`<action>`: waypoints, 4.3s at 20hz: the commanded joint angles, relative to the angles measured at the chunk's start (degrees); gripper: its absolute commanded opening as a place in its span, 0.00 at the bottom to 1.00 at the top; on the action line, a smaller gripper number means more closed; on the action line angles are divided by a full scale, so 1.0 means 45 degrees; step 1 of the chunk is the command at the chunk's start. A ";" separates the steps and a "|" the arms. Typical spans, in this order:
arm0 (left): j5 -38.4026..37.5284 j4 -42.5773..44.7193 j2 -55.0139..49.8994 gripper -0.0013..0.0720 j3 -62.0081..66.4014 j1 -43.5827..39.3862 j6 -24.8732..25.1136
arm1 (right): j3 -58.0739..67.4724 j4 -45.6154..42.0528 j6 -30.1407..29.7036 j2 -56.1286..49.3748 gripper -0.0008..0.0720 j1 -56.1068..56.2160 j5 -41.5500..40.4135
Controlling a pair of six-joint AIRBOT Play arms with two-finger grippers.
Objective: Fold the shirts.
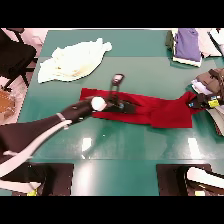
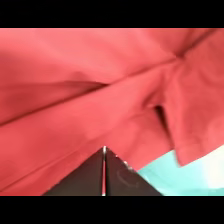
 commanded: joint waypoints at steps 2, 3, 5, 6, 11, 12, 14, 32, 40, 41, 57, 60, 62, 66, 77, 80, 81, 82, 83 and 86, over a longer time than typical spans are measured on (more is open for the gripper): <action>-0.1336 -0.0869 -0.2997 0.05 0.3128 -0.0690 0.0661 | -0.0831 0.0097 -0.0238 0.0821 0.04 -0.0238 -0.1078; -0.1724 -0.0855 -0.3371 0.05 0.3570 -0.0685 0.0719 | -0.0811 0.0738 -0.0486 0.1030 0.04 -0.0155 -0.1214; -0.2108 -0.0753 -0.3823 0.05 0.3886 -0.0685 0.0733 | -0.0801 0.2885 -0.0986 0.1613 0.04 0.0146 -0.1277; -0.2186 -0.0665 -0.3934 0.05 0.3886 -0.0685 0.0733 | -0.0806 0.3711 -0.1001 0.1972 0.04 0.0573 -0.1355; -0.2841 0.0355 -0.3944 0.05 0.4182 -0.0034 0.0466 | -0.0806 0.4075 0.0019 0.3405 0.04 0.4347 -0.3220; -0.3706 0.1423 -0.3823 0.05 0.4483 0.0500 -0.0369 | -0.0806 0.4070 0.0248 0.3536 0.04 0.5183 -0.3871; -0.6601 0.5401 -0.3245 0.05 0.5221 0.1962 -0.2880 | -0.0801 0.4090 0.0738 0.3507 0.04 0.6703 -0.5357; -1.1424 1.0302 0.4269 0.05 0.4425 0.7859 -0.2336 | 0.4711 0.8043 0.0257 -0.5644 0.63 1.4314 -0.9185; -1.1370 0.9122 0.4269 0.05 0.2919 0.7859 -0.1919 | -0.3453 0.4745 0.2521 0.0087 0.97 0.8461 -0.8165; -1.1312 0.9117 0.4269 0.05 0.2919 0.7859 -0.1919 | -0.4206 0.4750 0.2419 0.0151 0.98 0.8199 -0.8218; -1.1560 0.8840 0.4269 0.05 0.2929 0.7859 -0.1783 | 0.2671 0.7626 0.1797 -0.5280 0.04 1.1662 -0.8971; -1.1550 0.8845 0.4269 0.05 0.2929 0.7859 -0.1676 | 0.3521 0.6047 0.3191 -0.3623 0.04 0.9598 -0.8451; -1.1536 0.8845 0.4269 0.05 0.2929 0.7859 -0.1647 | 0.4167 0.4391 0.4609 -0.2336 0.04 0.7441 -0.7820; -1.1400 0.8830 0.4269 0.05 0.2929 0.7859 -0.1651 | 0.5965 0.3628 0.6615 -0.0743 0.04 0.1651 -0.6081; -1.0982 0.7393 0.4269 0.05 0.2934 0.7859 -0.1656 | 0.6081 -0.0695 0.8442 -0.0442 0.04 -0.9447 0.1166; -1.1210 0.7354 0.4274 0.05 0.2934 0.7859 -0.1656 | 0.4590 -0.0908 0.7868 -0.0418 0.68 -0.9680 0.0996; -1.1356 0.7349 0.4279 0.05 0.2934 0.7859 -0.1656 | 0.4541 -0.0845 0.7868 -0.0418 0.78 -0.9860 0.0976; -1.1458 0.7349 0.4284 0.05 0.2934 0.7859 -0.1656 | 0.4779 -0.0403 0.7844 -0.0384 0.78 -1.0156 0.0908; -1.1570 0.7344 0.4284 0.05 0.2934 0.7859 -0.1656 | 0.5338 0.0379 0.7747 -0.0321 0.77 -1.0603 0.0767; -1.1657 0.7116 0.4284 0.05 0.2934 0.7859 -0.1715 | 0.8097 0.2259 0.7232 0.0121 0.77 -1.2133 0.0209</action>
